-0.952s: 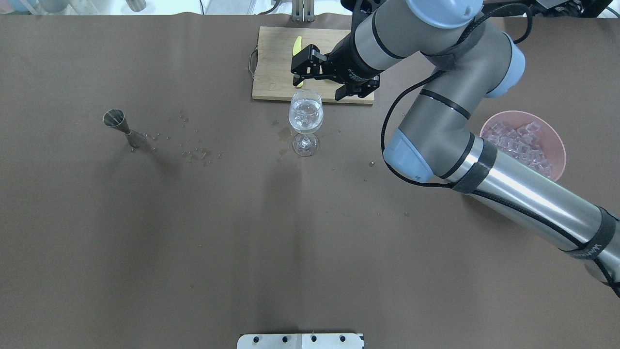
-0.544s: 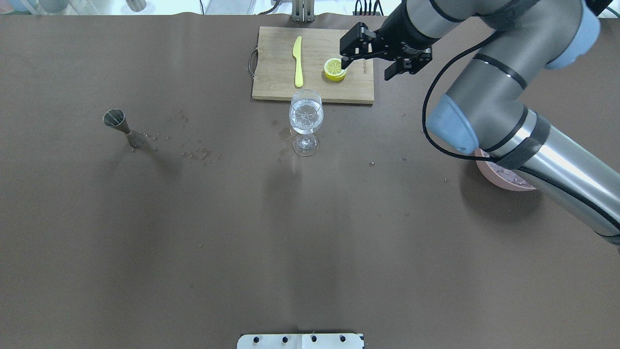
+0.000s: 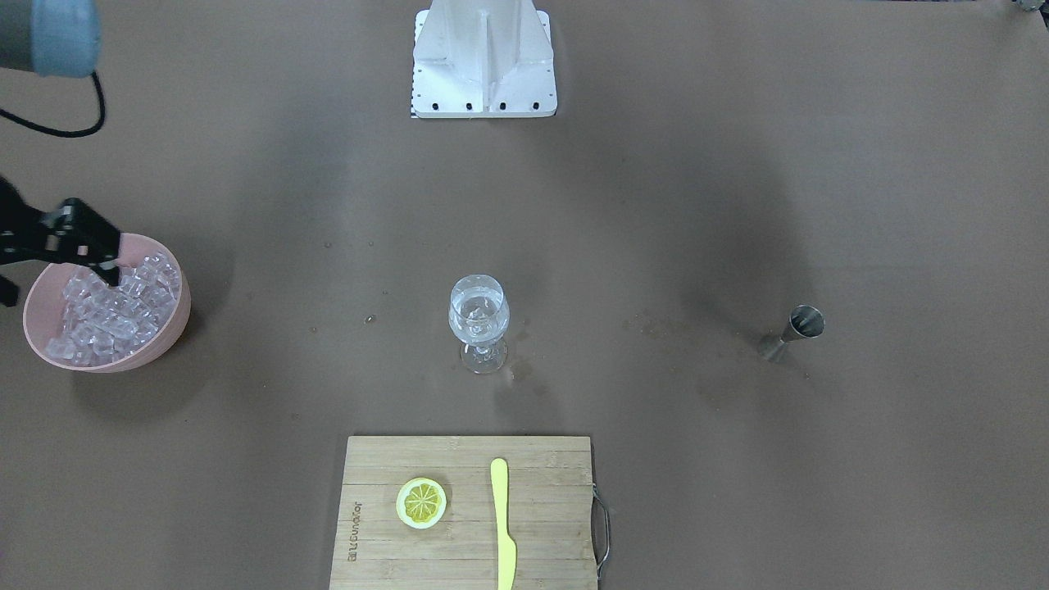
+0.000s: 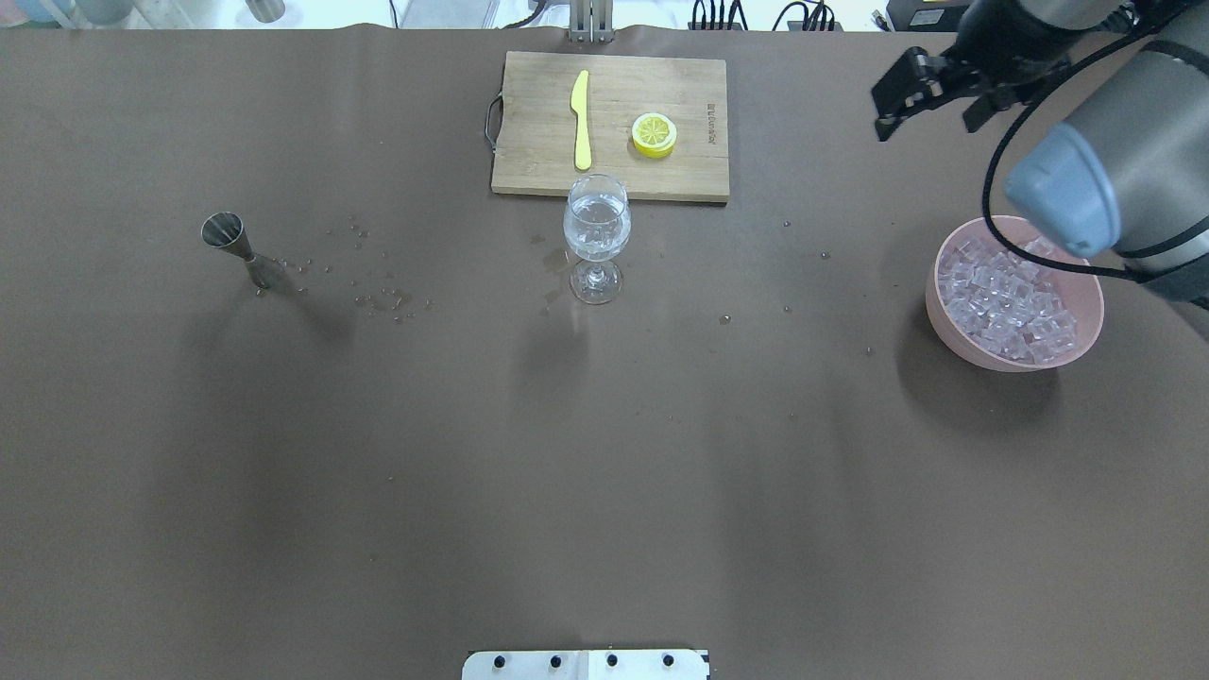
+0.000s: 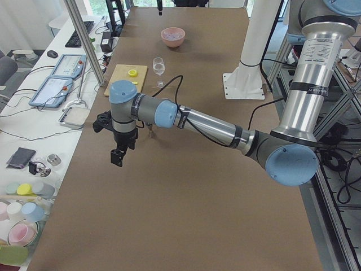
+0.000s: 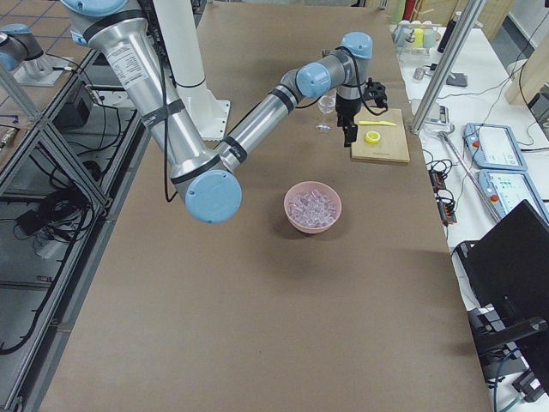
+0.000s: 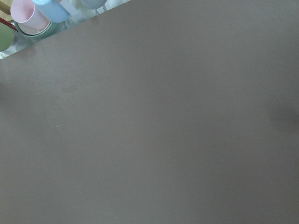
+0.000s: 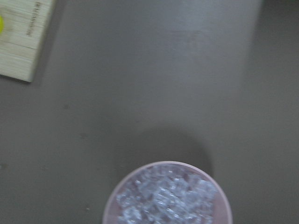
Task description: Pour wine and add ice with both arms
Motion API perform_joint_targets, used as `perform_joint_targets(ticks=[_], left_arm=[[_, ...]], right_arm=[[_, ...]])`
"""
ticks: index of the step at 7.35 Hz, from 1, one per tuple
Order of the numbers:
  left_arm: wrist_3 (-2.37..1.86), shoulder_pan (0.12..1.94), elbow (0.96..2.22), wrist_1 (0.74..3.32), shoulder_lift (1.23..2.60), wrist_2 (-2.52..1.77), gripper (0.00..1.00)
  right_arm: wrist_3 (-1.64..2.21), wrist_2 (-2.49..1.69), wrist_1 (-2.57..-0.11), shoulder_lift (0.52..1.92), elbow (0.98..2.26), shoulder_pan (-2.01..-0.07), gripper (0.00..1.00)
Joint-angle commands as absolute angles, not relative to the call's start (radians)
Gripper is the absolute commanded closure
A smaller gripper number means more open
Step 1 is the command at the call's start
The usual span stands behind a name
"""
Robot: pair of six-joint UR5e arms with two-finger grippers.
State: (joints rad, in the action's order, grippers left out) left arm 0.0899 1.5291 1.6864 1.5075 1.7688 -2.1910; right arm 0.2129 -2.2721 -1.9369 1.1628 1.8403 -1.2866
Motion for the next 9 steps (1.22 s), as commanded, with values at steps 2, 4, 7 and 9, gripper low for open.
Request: perform_joint_targets(ticks=[2,4,7,9], left_arm=[[0.071,1.546,1.646,1.520,1.731,-2.191,0.02],[0.058,1.569,1.605,1.513,1.729,-2.195,0.02],[0.060,1.572,1.601,1.509,1.684,-2.200,0.02],[0.058,1.583,1.600,1.508,1.669,-2.200,0.02]], right_arm=[[-0.042,-2.258,-1.939,1.377,1.774,-1.445,0.00],[-0.051,-2.267,-1.936,1.426,1.738,-1.505,0.00],[-0.077,-2.339,-1.674,1.537,1.607,-1.577,0.00],[-0.110,-2.400,-1.672,1.532,1.574,-1.621,0.00]])
